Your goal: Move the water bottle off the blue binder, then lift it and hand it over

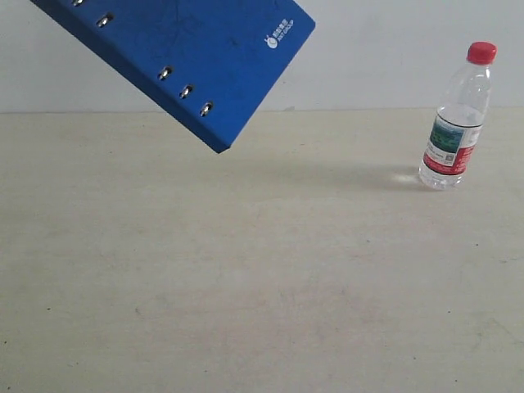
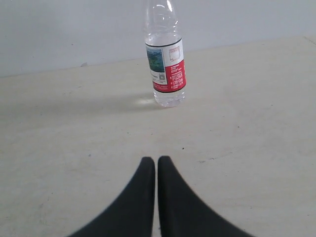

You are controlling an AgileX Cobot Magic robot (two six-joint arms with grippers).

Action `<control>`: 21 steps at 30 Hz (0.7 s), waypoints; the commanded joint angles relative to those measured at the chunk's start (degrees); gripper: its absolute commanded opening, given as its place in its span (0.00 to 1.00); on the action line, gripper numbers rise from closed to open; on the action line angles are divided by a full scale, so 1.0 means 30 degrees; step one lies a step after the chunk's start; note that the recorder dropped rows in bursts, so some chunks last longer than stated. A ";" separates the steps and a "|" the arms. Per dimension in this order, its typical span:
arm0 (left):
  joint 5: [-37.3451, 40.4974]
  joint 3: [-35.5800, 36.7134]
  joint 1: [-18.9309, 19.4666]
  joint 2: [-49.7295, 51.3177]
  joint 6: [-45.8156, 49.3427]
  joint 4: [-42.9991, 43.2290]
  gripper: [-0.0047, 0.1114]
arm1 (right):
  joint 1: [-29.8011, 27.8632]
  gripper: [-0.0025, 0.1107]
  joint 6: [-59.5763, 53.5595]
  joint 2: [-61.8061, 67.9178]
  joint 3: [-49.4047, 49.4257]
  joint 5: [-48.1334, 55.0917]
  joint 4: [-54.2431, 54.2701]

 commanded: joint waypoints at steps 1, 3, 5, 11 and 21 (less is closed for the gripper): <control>-0.2185 0.0043 -0.0154 -0.0075 0.2552 -0.0168 0.09 | -0.0110 0.02 -0.0039 -0.0073 -0.0025 -0.0143 0.0003; -0.2015 0.0043 -0.0154 -0.0075 0.5376 -0.0588 0.09 | -0.0110 0.02 -0.0039 -0.0073 -0.0025 -0.0143 0.0003; -0.0600 0.0043 -0.0154 -0.0075 0.8086 -0.1696 0.09 | -0.0110 0.02 -0.0039 -0.0073 -0.0025 -0.0143 0.0003; 0.2514 0.0043 -0.0154 -0.0075 1.1656 -0.2521 0.09 | -0.0110 0.02 -0.0039 -0.0073 -0.0025 -0.0143 0.0003; 0.3889 0.0043 -0.0154 -0.0075 1.5720 -0.3314 0.09 | -0.0110 0.02 -0.0039 -0.0073 -0.0025 -0.0143 0.0003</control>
